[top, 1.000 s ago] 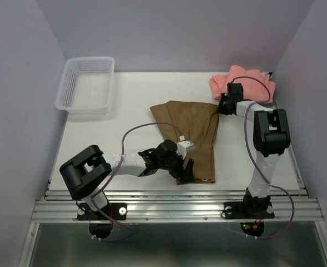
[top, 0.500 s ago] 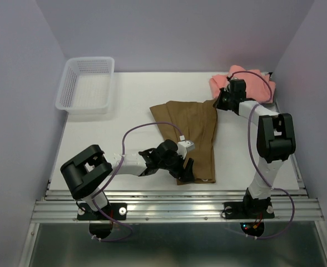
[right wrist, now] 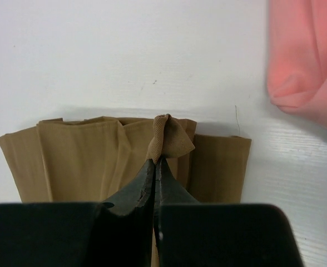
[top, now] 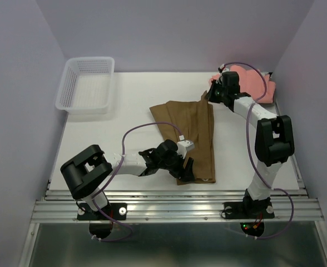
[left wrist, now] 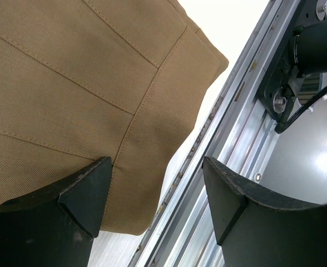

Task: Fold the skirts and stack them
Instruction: Fold the skirt

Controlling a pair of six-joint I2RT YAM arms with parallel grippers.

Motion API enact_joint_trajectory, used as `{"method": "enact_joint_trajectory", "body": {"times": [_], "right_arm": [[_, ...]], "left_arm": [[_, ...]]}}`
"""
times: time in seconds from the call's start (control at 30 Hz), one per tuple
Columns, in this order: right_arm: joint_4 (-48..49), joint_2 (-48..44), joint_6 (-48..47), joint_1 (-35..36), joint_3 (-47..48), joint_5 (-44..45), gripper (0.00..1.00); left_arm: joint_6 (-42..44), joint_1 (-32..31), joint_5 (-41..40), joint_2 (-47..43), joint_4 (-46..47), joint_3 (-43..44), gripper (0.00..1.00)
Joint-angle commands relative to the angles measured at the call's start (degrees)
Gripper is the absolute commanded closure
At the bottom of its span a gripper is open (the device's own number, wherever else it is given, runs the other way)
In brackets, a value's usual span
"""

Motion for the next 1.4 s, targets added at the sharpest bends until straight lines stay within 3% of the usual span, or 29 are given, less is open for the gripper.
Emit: {"method": "enact_joint_trajectory", "body": {"times": [0.0,0.37,0.47,0.5,0.6,0.8,0.87,0.9,0.93,1.13,1.37], "right_arm": [[0.18,2.86,0.72,-0.02,4.47,0.46,0.99],[-1.66,11.74,0.81,-0.02,7.64,2.57,0.99],[-2.1,12.71,1.24,-0.02,8.17,5.29,0.93],[-2.89,12.71,1.59,-0.02,8.43,6.34,0.81],[-4.39,12.1,1.33,-0.02,9.49,7.76,0.62],[-5.8,6.76,0.63,-0.02,10.46,4.78,0.47],[-5.8,5.08,0.28,-0.02,9.76,1.62,0.3],[-5.8,4.2,0.45,-0.02,9.32,0.39,0.05],[-5.71,2.8,0.63,-0.02,8.1,-1.97,0.0],[-4.92,0.76,1.07,0.5,4.22,-11.48,0.0],[-5.62,4.35,0.72,2.79,3.42,-11.49,0.0]], "left_arm": [[-0.73,-0.01,-0.54,-0.32,-2.03,-1.56,0.23],[-1.26,0.08,-0.81,-0.41,-1.85,-1.74,0.23],[-1.18,0.08,-0.89,-0.49,-1.94,-1.74,0.23],[-1.18,-0.01,-1.07,-0.49,-2.03,-1.65,0.23],[-1.26,0.08,-1.16,-0.58,-2.12,-1.74,0.23],[-1.18,-0.01,-1.16,-0.67,-2.03,-1.74,0.23],[-1.18,-0.01,-1.16,-0.76,-1.94,-1.74,0.24],[-1.18,-0.01,-1.16,-0.84,-1.94,-1.74,0.24],[-1.18,-0.01,-1.16,-0.76,-1.94,-1.74,0.24],[-1.18,-0.01,-0.98,-0.49,-1.76,-1.74,0.25],[-1.26,-0.01,-0.81,-0.32,-1.76,-1.56,0.26]]}}
